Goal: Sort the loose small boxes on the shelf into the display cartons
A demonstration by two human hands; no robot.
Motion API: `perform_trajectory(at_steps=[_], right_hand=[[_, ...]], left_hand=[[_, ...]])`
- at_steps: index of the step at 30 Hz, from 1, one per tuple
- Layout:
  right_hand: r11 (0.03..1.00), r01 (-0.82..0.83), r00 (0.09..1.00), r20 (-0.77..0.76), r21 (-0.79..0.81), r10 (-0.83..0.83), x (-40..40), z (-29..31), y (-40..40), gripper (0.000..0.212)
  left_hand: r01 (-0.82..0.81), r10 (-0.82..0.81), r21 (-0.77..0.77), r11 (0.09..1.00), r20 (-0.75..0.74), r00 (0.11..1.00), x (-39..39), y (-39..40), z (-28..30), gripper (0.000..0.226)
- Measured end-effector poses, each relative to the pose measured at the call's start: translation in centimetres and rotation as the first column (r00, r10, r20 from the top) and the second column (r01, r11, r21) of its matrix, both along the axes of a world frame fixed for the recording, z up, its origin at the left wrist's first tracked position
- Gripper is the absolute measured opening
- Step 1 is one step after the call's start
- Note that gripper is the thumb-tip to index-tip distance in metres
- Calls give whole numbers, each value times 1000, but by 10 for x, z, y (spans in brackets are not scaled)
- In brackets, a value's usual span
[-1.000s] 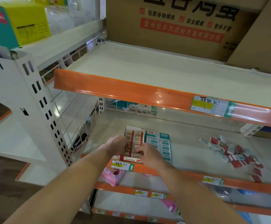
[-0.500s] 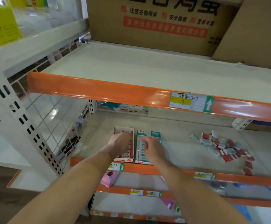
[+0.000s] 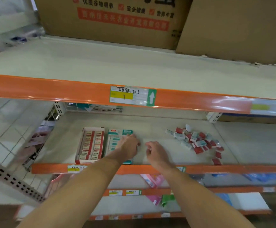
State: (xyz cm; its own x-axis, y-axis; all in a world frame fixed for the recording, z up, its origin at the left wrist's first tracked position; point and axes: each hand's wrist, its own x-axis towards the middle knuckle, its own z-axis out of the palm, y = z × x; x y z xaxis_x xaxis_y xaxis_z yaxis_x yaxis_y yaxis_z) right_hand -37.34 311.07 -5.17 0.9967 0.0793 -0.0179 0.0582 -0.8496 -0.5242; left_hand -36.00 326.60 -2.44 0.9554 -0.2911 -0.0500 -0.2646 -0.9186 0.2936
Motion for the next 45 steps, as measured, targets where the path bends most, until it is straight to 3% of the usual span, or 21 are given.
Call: perform_trajectory(at_steps=[13,19,23,25,28,30,32,35,36,38,42,45], right_hand=[[990,138,985,-101,-36,-141,-6,-4,-111,41],[954,292,940,-162,-71,-300,-14,-9,-147,72],[954,298,944,-157,36,-289,-10,-13,-161,82],[920,361,932,-107,155,-348,-5,-14,-165,72],[883,429,902,-137,190,-409,4,-25,-173,60],[919,388,915,-147,63,-376,7,-36,-181,53],[941,336,939,-98,51,-330,6,-37,-181,43],[805,456,880,-55,379,-472,0,-20,-168,16],[800,464,875,-54,379,-482,0,-19,-167,15],[880,416,906,-16,230,-424,-2,-15,-169,12],[928,369,921,-114,-50,-372,4,-24,-178,60],[940,335,928,-150,-61,-340,5,-24,-171,56]], left_hand=[[122,-122,-11,992,-97,988,5,-125,-17,34],[180,-183,-40,983,-119,976,2,-169,-23,39],[192,-196,-46,980,-107,975,4,-195,-30,38],[173,-177,-40,984,-125,976,6,-206,-32,45],[135,-132,13,991,-128,983,10,-217,-35,55],[126,-123,28,992,-99,988,14,-222,-37,63],[135,-134,1,991,-87,987,19,-227,-42,68],[202,-202,-3,979,-71,977,22,-233,-54,67],[204,-204,-13,979,-63,977,22,-234,-57,65],[163,-164,-49,985,-27,986,20,-232,-61,62],[36,-36,-146,989,1,999,14,-220,-73,53],[-90,76,-343,935,-53,996,9,-205,-78,42]])
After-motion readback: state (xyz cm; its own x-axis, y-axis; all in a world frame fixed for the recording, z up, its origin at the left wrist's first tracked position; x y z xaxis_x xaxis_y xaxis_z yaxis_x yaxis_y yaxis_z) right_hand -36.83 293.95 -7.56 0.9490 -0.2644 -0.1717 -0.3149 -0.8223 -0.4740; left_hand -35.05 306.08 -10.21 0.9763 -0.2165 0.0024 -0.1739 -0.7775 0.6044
